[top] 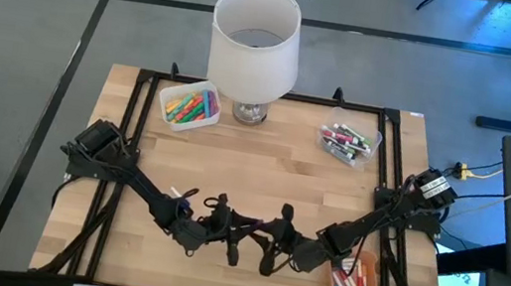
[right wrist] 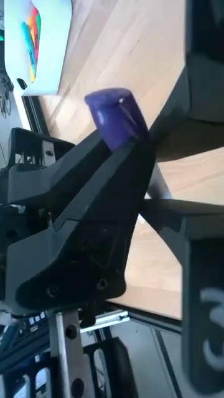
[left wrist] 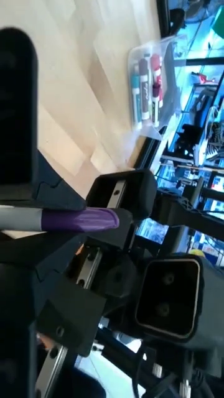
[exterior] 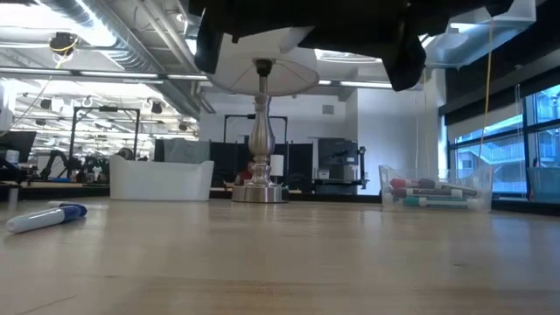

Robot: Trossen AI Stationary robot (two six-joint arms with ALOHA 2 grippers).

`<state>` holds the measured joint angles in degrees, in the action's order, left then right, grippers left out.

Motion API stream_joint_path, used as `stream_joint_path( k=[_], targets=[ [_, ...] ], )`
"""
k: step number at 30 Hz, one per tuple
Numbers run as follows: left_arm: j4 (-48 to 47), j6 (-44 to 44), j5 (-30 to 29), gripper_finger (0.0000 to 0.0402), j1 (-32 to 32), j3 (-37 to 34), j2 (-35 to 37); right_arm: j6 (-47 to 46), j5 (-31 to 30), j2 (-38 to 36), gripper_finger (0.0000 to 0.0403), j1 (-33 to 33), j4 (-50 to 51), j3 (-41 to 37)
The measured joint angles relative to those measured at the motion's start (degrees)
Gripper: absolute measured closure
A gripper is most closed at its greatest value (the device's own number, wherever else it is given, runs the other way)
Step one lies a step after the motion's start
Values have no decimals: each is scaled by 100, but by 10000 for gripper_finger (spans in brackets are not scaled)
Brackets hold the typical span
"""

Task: Pick & Place Markers
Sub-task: Put the purple mini marker into the orange bin

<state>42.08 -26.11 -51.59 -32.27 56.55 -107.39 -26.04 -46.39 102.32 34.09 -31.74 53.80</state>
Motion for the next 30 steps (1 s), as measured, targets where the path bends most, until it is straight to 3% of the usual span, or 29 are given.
stream_joint_path(
  k=[4, 8, 13, 19, 23, 26, 30],
  targets=[
    [12, 58, 38, 344, -17, 0, 0, 133, 4, 0, 358, 2, 64, -7],
    [-18, 61, 82, 329, -14, 0, 0, 572, -23, 1, 359, 0, 217, -7],
    [-165, 94, -51, 307, -37, 0, -13, 528, 46, -22, 359, 12, 1147, 31],
    [-467, 111, -164, 279, -46, 0, -11, -215, 577, -237, 359, 159, 3671, 662],
    [-763, 122, 290, 265, -96, 0, -11, -884, 956, -278, 359, 409, 5927, 1443],
    [-1179, 125, 643, 258, -201, 0, -11, -1553, 1803, -302, 359, 690, 7484, 2151],
    [-1767, 59, 599, 254, -344, -2, -11, -2474, 2776, -295, 359, 1215, 8949, 2722]
  ],
)
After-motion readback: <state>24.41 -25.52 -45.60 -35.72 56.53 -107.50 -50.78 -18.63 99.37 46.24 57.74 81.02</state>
